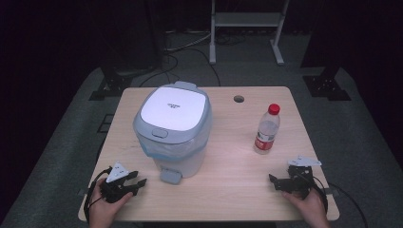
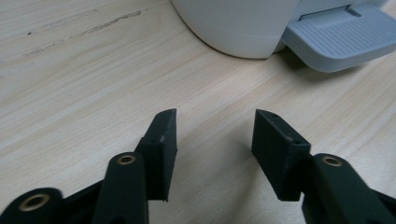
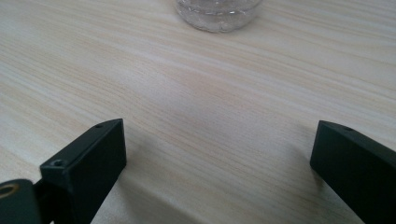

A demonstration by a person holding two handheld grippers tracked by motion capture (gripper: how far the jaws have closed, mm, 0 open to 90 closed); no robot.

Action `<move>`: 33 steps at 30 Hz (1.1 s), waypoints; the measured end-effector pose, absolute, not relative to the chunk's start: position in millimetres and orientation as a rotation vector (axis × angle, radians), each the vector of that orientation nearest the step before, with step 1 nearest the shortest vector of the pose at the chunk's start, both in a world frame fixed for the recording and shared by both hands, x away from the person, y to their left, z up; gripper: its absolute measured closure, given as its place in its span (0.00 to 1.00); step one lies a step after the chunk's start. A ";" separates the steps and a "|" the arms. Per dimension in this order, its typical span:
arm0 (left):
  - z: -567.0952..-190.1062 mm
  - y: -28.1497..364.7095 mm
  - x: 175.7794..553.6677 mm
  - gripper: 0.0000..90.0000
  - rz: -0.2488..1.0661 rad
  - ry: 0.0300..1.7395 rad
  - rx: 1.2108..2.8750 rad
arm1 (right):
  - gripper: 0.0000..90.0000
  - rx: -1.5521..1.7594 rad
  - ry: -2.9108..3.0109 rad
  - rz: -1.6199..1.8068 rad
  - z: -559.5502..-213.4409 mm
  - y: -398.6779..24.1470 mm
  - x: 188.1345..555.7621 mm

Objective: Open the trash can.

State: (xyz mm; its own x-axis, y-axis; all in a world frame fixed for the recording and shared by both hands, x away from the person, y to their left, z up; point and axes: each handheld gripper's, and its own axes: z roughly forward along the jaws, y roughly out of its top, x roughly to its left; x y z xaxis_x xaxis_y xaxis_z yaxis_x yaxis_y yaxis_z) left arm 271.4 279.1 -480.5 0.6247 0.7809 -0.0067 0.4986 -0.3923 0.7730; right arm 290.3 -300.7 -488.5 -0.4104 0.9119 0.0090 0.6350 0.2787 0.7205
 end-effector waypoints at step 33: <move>-458.7 247.5 262.4 1.00 0.350 0.976 1.995 | 0.03 1.394 2.147 0.921 -488.5 -300.7 290.3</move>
State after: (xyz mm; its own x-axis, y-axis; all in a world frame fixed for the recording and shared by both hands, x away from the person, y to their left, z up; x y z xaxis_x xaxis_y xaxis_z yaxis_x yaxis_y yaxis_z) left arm 262.4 247.5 -458.7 0.6537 0.7482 -0.1136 0.5055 -0.3200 0.8013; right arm 290.3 -300.7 -488.5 -0.4104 0.9119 0.0091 0.6350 0.2786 0.7205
